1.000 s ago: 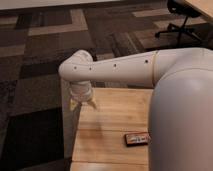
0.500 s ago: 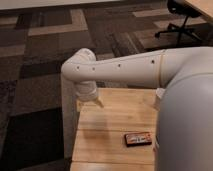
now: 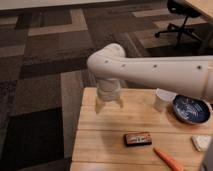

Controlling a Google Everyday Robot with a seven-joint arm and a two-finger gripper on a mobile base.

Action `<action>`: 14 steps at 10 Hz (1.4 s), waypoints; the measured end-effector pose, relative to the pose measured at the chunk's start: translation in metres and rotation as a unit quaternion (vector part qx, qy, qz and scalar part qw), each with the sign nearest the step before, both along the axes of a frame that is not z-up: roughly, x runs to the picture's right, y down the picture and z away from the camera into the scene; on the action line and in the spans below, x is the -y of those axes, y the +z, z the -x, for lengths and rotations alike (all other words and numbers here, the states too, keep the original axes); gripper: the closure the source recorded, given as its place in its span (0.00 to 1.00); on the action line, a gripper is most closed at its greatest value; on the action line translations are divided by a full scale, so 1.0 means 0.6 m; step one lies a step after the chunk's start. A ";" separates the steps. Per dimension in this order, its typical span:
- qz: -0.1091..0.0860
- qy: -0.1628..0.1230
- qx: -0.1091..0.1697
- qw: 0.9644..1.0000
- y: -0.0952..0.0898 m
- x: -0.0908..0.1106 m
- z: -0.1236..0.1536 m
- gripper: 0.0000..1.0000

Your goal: Place the pepper in the ceramic cup

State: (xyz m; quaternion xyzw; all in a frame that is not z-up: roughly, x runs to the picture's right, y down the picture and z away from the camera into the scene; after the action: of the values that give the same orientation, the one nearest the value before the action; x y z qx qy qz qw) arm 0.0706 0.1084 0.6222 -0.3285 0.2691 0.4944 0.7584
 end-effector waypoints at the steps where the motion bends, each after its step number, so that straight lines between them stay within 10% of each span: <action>1: 0.018 -0.016 0.008 1.000 -0.015 -0.005 -0.031 0.35; 8: 0.024 -0.043 0.038 0.998 -0.022 -0.010 -0.058 0.35; 14: -0.033 -0.108 0.152 0.982 -0.009 -0.071 -0.163 0.35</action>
State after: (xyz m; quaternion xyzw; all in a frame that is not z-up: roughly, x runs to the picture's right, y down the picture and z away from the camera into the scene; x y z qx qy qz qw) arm 0.1686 0.1508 0.6166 -0.3433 0.1680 0.3621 0.8502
